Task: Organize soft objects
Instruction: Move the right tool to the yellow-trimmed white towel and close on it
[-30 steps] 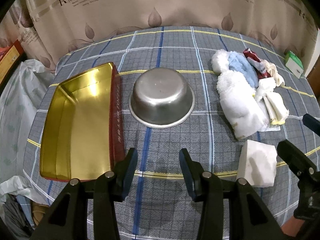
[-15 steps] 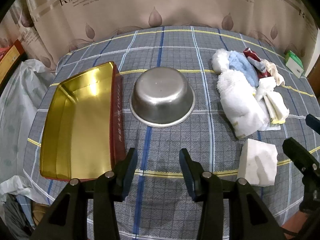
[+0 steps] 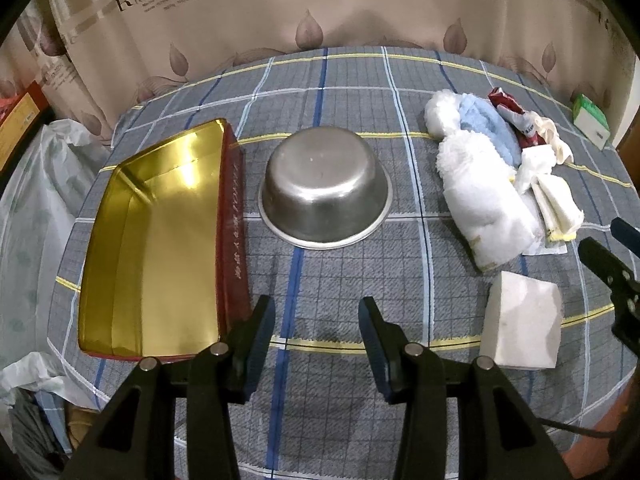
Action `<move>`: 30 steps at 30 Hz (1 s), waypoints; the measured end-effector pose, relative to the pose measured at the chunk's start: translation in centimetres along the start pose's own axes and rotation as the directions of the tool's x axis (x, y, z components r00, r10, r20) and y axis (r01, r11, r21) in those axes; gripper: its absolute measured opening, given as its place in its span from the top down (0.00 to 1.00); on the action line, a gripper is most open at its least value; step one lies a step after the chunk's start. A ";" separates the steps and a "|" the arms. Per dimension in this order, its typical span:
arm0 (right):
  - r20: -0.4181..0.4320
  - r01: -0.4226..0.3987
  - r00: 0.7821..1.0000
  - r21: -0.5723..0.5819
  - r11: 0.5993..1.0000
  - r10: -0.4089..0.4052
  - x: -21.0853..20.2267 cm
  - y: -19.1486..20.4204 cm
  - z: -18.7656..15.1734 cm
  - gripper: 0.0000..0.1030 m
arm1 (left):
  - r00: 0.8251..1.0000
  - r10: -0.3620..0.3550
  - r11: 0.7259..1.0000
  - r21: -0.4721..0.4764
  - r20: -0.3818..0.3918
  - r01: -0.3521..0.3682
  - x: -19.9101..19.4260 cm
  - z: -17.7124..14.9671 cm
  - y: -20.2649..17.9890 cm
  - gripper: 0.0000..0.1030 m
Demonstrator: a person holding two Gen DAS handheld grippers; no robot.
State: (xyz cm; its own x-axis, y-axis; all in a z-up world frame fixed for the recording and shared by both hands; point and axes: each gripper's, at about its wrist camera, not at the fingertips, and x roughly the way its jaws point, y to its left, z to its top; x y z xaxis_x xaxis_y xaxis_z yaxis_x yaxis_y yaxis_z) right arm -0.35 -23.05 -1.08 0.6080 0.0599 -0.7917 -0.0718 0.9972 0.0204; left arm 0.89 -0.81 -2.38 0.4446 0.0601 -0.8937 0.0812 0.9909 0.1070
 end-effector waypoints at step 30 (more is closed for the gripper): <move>-0.017 -0.045 0.999 0.031 0.999 0.045 7.5 -4.0 1.6 0.42 | 0.997 -0.040 0.998 0.055 -0.066 0.044 2.4 2.0 -3.3 0.57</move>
State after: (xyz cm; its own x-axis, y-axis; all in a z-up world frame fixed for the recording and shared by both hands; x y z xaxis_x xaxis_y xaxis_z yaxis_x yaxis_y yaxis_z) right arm 5.74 -26.51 -6.10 0.5902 0.1042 -0.8005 -0.0747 0.9944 0.0744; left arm 3.49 -4.21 -4.03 0.3816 0.0282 -0.9239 0.1494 0.9845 0.0918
